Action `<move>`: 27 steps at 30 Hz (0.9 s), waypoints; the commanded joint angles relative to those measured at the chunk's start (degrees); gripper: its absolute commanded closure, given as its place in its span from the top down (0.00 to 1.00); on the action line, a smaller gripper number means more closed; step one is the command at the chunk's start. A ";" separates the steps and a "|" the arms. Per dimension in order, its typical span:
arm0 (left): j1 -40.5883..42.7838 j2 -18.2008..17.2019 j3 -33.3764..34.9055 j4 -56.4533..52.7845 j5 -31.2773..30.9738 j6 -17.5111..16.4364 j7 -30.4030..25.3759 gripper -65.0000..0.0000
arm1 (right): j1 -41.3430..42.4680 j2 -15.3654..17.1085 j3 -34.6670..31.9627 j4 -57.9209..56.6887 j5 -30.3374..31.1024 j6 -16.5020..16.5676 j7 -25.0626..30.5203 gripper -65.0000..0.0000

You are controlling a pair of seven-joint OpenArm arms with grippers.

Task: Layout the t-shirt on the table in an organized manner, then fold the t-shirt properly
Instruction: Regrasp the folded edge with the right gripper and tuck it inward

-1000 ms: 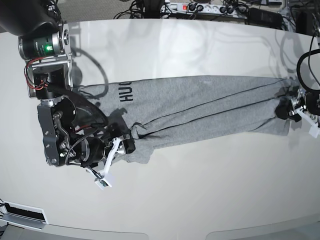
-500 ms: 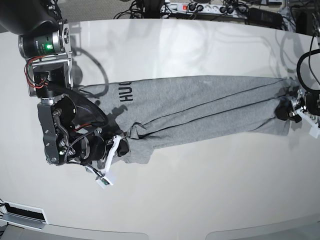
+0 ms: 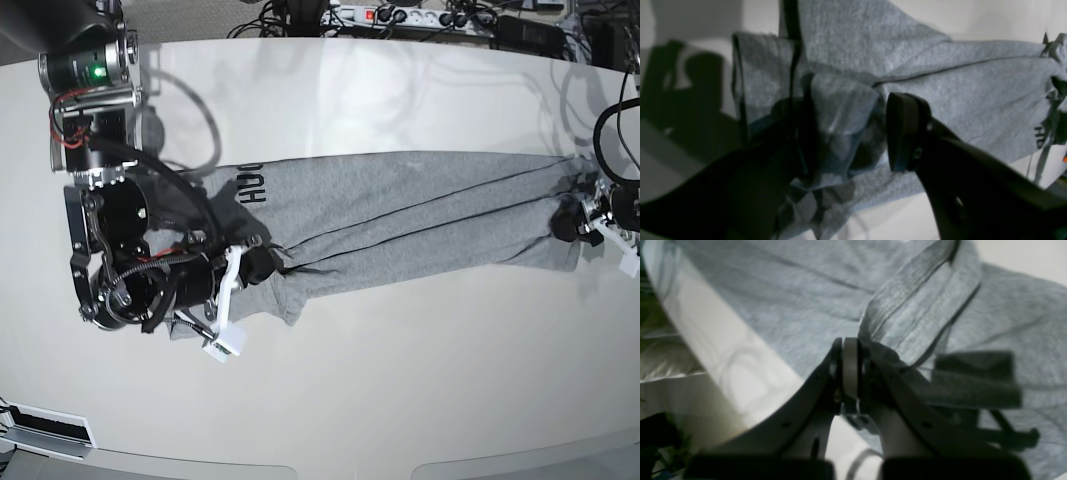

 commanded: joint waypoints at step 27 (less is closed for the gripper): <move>-1.29 -3.28 -0.35 0.76 -0.35 -0.20 -2.21 0.51 | -5.29 12.70 0.22 3.48 -11.56 -0.37 4.24 0.39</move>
